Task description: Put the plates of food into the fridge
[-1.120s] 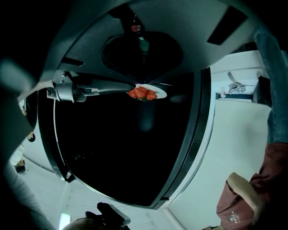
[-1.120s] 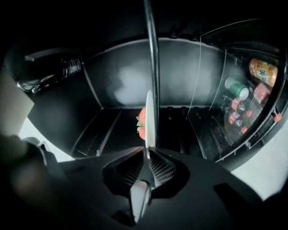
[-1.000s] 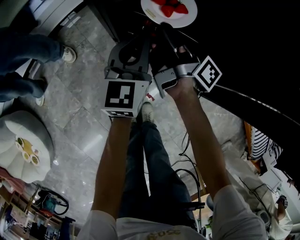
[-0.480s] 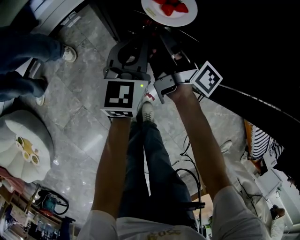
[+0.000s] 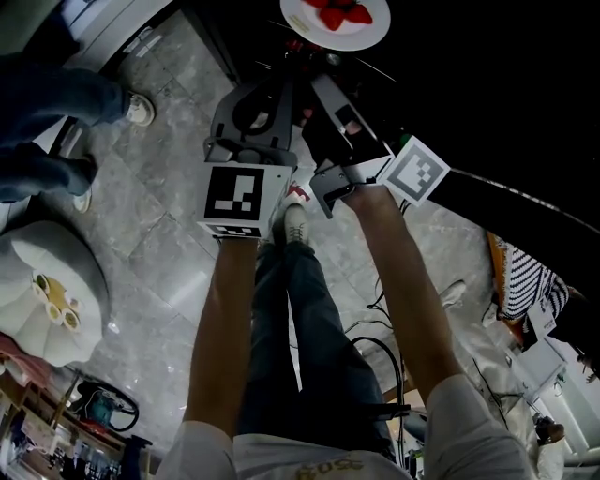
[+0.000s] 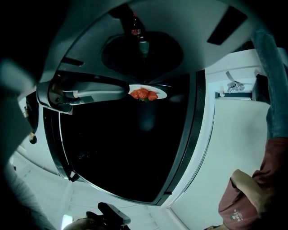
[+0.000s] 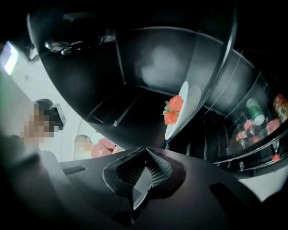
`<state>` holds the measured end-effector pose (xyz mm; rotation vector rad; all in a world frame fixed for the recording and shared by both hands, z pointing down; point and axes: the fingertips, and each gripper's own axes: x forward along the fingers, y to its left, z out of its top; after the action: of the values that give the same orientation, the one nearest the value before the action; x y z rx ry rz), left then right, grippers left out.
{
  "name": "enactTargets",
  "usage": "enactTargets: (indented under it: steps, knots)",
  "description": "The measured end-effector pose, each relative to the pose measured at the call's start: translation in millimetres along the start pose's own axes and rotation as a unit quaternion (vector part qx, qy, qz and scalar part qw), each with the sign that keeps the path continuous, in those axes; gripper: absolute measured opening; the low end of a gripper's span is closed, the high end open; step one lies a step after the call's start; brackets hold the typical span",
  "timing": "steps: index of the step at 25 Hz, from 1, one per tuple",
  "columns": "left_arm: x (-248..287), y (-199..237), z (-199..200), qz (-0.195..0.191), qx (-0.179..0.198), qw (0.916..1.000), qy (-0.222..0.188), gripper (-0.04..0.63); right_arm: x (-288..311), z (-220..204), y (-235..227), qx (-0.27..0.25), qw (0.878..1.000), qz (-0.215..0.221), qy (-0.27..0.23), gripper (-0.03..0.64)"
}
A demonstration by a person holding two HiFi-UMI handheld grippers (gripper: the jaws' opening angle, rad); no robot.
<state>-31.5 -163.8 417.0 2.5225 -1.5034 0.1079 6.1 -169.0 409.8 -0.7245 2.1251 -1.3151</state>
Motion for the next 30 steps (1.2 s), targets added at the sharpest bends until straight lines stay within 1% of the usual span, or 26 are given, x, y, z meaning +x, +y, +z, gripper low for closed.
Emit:
enactTargets:
  steps: [2, 4, 7, 11, 15, 18, 22, 24, 27, 30]
  knots:
    - [0.0, -0.4, -2.3, -0.004, -0.001, 1.0000, 0.005, 0.006, -2.4, 1.2, 0.5, -0.012, 1.000, -0.003, -0.003, 0.011]
    - [-2.1, -3.2, -1.9, -0.010, 0.003, 0.9999, 0.002, 0.006, -5.3, 2.7, 5.4, -0.019, 1.000, 0.001, -0.008, 0.011]
    - [-7.3, -6.3, -1.2, -0.014, -0.003, 0.9999, -0.003, 0.006, -9.8, 3.1, 13.6, -0.046, 0.999, 0.003, -0.005, 0.011]
    - [-14.4, -8.6, -1.2, -0.016, -0.006, 0.9998, -0.011, 0.006, -17.3, 1.4, 13.7, -0.084, 0.996, -0.022, 0.004, 0.011]
    - [-22.2, -4.9, 5.7, 0.000, 0.003, 0.9999, -0.015, 0.006, -23.1, 2.4, 14.2, -0.108, 0.993, -0.041, -0.003, 0.011]
    - [-26.7, -0.2, 11.5, 0.006, 0.013, 0.9996, -0.024, 0.006, -26.9, 2.7, 18.0, -0.142, 0.988, -0.054, -0.001, 0.011]
    - [-34.9, 3.9, 16.6, 0.016, 0.013, 0.9994, -0.028, 0.006, -34.2, 0.2, 24.4, -0.166, 0.984, -0.065, -0.002, 0.011]
    - [-39.8, 6.7, 17.6, 0.021, 0.013, 0.9993, -0.028, 0.006, -37.0, 0.6, 28.4, -0.198, 0.977, -0.072, 0.000, 0.011]
    - [-49.7, 11.1, 16.3, 0.030, 0.013, 0.9992, -0.024, 0.006, -42.1, 0.6, 35.3, -0.255, 0.963, -0.085, 0.004, 0.011]
    - [-59.5, 14.6, 14.6, 0.039, 0.017, 0.9989, -0.021, 0.006, -49.1, -1.0, 39.8, -0.299, 0.949, -0.101, 0.005, 0.011]
